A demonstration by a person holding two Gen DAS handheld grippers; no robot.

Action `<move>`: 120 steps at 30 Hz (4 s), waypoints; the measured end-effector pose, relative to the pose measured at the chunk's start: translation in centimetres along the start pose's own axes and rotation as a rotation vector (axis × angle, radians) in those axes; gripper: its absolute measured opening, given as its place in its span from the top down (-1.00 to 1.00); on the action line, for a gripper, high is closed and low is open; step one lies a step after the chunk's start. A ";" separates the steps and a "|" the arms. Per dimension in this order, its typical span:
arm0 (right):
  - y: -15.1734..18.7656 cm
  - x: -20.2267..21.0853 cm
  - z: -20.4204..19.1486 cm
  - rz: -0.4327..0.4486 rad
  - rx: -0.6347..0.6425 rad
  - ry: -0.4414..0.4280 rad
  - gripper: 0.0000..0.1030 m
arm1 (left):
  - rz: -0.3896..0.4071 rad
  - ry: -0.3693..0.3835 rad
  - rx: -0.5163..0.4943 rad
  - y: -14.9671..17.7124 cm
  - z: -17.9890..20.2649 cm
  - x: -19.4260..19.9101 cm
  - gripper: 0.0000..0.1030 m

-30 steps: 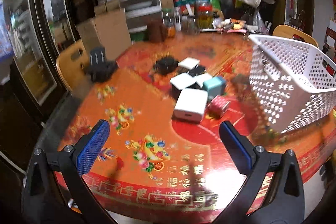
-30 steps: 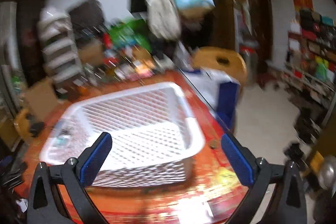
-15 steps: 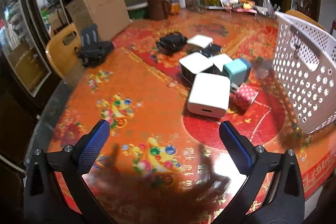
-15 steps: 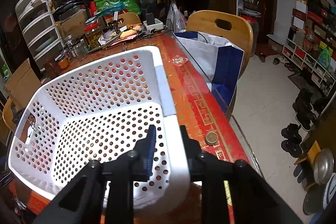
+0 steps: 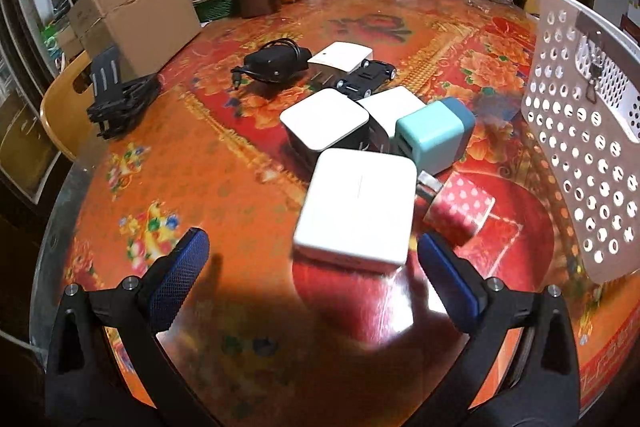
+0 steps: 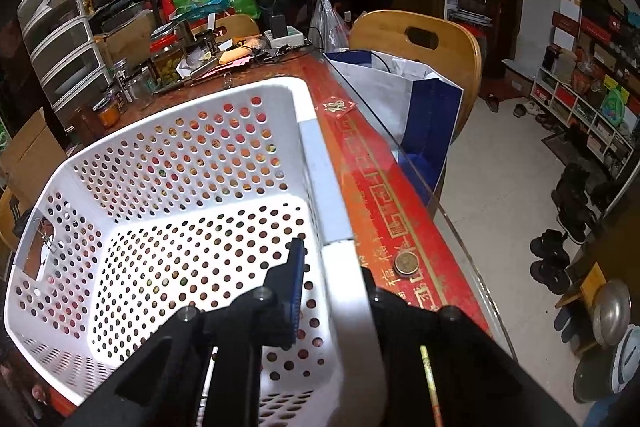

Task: Organize rigid objects
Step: 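Grasp the white basket rim with the right tool while the left tool approaches the white chargers, then grasp the large white square charger with the left tool and lift it, then carry the white charger into the basket and open the left tool, then grasp the black charger with its cable using the left tool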

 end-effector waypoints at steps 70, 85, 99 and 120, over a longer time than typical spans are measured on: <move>-0.2 0.1 -0.3 0.017 0.017 -0.039 0.75 | 0.302 -0.022 -0.270 -13.9 19.4 13.5 -0.03; -0.1 0.1 -0.3 0.019 0.017 -0.046 0.74 | 0.025 0.059 -0.452 -9.9 26.7 8.6 -0.03; 0.1 0.1 -0.4 0.011 0.016 -0.058 0.72 | -0.086 0.000 -0.723 -6.6 29.8 6.9 -0.86; -0.2 -0.2 -0.3 0.003 0.021 -0.051 0.72 | -0.154 -0.104 0.023 -16.5 -5.0 -8.4 -1.00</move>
Point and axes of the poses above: each gripper's, at about its wrist camera, not at the fingertips, and x roughly against the way its jaws point, z to its right, y to its underside, the point moved 10 cm from there along -x, roughly the way its jaws point, and after that the axes turned 6 degrees about x, right-handed, at the moved point
